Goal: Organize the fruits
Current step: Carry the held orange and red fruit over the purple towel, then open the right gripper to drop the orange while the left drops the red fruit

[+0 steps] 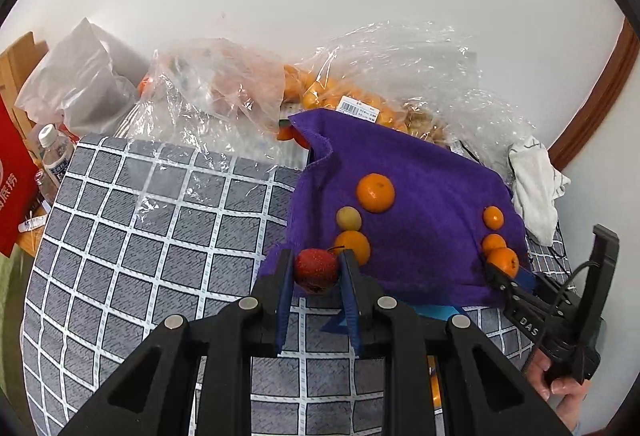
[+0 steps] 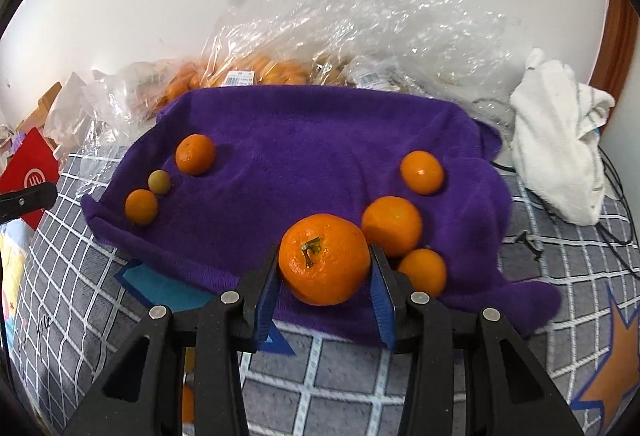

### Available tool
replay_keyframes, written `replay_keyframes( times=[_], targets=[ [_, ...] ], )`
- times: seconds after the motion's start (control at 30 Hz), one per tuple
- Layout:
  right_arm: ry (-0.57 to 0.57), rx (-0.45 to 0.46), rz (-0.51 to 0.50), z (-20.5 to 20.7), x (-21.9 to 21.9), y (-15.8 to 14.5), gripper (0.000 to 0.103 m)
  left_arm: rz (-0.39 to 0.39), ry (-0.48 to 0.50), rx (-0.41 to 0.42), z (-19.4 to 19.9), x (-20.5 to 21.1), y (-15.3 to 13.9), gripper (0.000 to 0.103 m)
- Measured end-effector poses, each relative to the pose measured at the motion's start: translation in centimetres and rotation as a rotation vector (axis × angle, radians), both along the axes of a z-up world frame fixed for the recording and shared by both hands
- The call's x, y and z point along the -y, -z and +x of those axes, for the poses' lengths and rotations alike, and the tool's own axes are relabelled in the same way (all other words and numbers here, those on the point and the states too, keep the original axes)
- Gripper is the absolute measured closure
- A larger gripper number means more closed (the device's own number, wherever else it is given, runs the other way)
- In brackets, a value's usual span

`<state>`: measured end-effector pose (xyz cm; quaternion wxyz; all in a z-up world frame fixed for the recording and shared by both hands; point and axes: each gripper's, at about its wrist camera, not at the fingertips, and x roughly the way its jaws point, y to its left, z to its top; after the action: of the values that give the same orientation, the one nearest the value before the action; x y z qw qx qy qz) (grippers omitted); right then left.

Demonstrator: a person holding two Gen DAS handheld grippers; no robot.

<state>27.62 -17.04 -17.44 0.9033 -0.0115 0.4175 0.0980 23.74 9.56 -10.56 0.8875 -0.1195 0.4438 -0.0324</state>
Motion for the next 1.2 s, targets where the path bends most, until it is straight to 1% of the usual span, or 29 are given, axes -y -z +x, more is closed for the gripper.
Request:
replay_keyframes(
  times=[0.27, 0.47, 0.57, 0.67, 0.73, 0.87, 0.97, 1.2],
  targets=[
    [-0.014, -0.039, -0.004, 1.4, -0.5, 1.6, 0.061, 0.001, 0.017, -0.013, 0.9, 0.7, 0.8, 0.081],
    [-0.018, -0.055, 0.010, 1.7, 0.0, 1.7, 0.059, -0.014, 0.052, -0.010, 2.0, 2.3, 1.2, 0.081],
    [-0.025, -0.050, 0.003, 1.2, 0.0, 1.3, 0.059, -0.012, 0.073, -0.012, 2.6, 3.5, 1.4, 0.081],
    [-0.046, -0.022, -0.007, 0.3, 0.1, 0.3, 0.054, -0.011, 0.100, -0.015, 3.4, 4.9, 1.8, 0.081],
    [-0.049, 0.023, -0.027, -0.7, 0.5, -0.7, 0.052, -0.014, 0.111, -0.024, 4.1, 5.8, 2.3, 0.081],
    [-0.027, 0.066, -0.028, -1.7, 2.0, -2.0, 0.052, -0.019, 0.121, -0.050, 5.7, 7.4, 3.4, 0.081],
    [0.000, 0.079, -0.029, -2.2, 3.5, -2.4, 0.052, -0.025, 0.123, -0.063, 6.6, 8.2, 4.0, 0.081],
    [0.060, 0.095, -0.019, -3.2, 6.3, -2.3, 0.052, 0.013, 0.122, -0.093, 7.9, 9.6, 5.6, 0.081]
  ],
)
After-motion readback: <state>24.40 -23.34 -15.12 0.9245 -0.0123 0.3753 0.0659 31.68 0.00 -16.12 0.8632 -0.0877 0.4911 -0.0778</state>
